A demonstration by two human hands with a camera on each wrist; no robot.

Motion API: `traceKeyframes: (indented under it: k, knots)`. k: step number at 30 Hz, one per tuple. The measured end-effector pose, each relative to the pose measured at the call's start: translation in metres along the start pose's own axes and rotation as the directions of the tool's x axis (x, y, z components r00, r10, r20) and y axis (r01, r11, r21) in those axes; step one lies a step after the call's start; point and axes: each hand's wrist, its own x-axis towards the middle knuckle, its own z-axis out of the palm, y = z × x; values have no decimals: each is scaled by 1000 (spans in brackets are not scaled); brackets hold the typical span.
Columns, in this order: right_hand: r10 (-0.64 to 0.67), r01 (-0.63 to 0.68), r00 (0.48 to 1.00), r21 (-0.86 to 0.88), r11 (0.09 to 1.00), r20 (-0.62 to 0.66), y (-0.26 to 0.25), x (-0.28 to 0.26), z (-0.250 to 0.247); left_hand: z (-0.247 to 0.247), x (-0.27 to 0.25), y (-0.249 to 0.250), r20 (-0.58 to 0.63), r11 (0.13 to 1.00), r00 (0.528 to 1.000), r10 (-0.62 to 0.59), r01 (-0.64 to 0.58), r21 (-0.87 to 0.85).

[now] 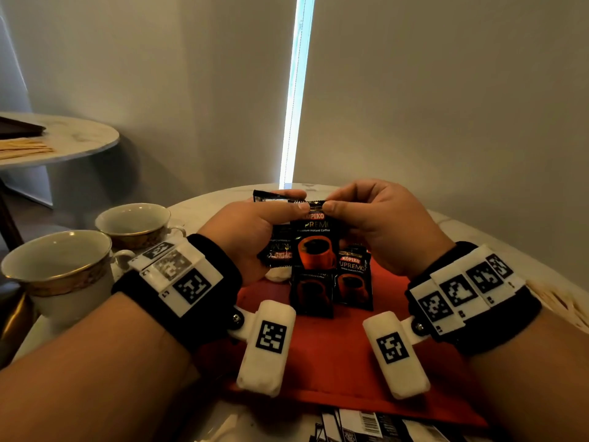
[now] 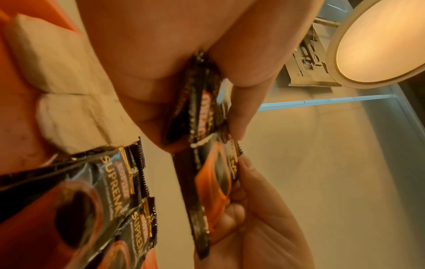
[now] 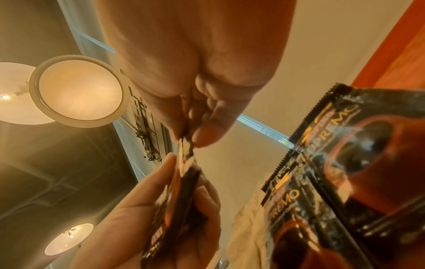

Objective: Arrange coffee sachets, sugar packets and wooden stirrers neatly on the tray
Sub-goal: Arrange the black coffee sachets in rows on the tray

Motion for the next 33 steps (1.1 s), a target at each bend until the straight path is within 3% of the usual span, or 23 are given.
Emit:
traceKeyframes:
  k: [11, 14, 18, 23, 28, 33]
  knots:
    - [40, -17, 993, -212, 977, 109, -10, -1, -8, 5, -3, -4, -20, 996, 1000, 12, -10, 86]
    - [78, -58, 993, -216, 975, 84, -15, 1, -16, 6, -4, -3, -39, 995, 998, -40, 43, 93]
    - [158, -160, 987, -166, 973, -28, -16, 6, -33, 7, -6, 3, -150, 995, 987, -62, 73, 72]
    - [327, -333, 942, -109, 936, -77, -19, 8, -52, 5, -2, 3, -236, 998, 972, -21, 32, 46]
    - [487, -448, 871, -303, 841, 65, -8, 7, -51, 7, -2, 1, -247, 998, 969, -30, 43, 50]
    - [527, -453, 847, -428, 782, 65, 1, 8, -47, 9, -3, 2, -244, 996, 970, -22, 41, 76]
